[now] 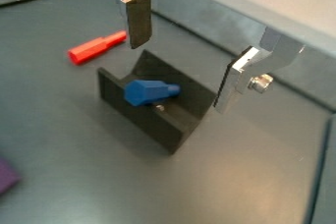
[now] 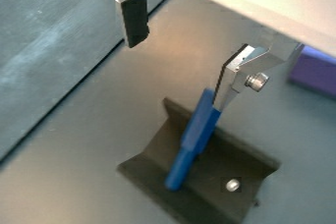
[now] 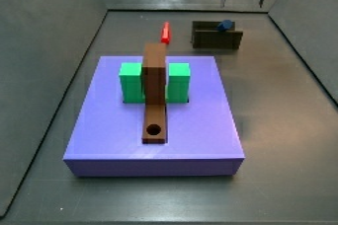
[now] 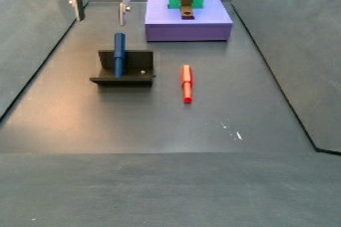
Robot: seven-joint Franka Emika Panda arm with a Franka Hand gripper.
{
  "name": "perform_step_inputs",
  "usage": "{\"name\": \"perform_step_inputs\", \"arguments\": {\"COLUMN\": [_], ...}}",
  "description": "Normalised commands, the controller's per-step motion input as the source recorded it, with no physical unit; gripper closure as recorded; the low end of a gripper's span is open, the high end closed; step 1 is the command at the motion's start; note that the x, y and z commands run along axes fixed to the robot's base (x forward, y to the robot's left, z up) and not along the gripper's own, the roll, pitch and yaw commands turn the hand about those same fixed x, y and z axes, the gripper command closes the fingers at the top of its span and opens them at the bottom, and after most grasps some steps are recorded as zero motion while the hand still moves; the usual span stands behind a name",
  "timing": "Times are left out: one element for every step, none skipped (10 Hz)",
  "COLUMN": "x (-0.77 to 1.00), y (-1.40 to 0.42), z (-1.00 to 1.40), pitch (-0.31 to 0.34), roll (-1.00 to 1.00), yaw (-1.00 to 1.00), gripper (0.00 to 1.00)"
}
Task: Pick up the blue object. Move up. Place the blue object on the fixture. Regrasp the blue object. Move to above the board. Insert the blue object.
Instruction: Regrasp the blue object.
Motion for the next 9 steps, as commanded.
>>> {"name": "perform_step_inputs", "arguments": {"x": [0.17,0.17,0.13,0.07,0.00,0.00,0.00,0.00,0.00], "y": [0.00,0.00,0.00,0.00,0.00,0.00,0.00,-0.25,-0.39], "z": [-0.13,-0.13,-0.14,-0.11,-0.04,-0.04,-0.07,-0.14,-0.21], "pitch": [-0.146,-0.129,-0.111,-0.080,-0.029,0.000,0.000,0.000,0.000], "roll": [1.00,1.00,1.00,1.00,1.00,1.00,1.00,1.00,1.00], "yaw": [0.00,0.00,0.00,0.00,0.00,0.01,0.07,0.18,0.23], "gripper": [0.00,0.00,0.00,0.00,0.00,0.00,0.00,0.00,0.00]}}
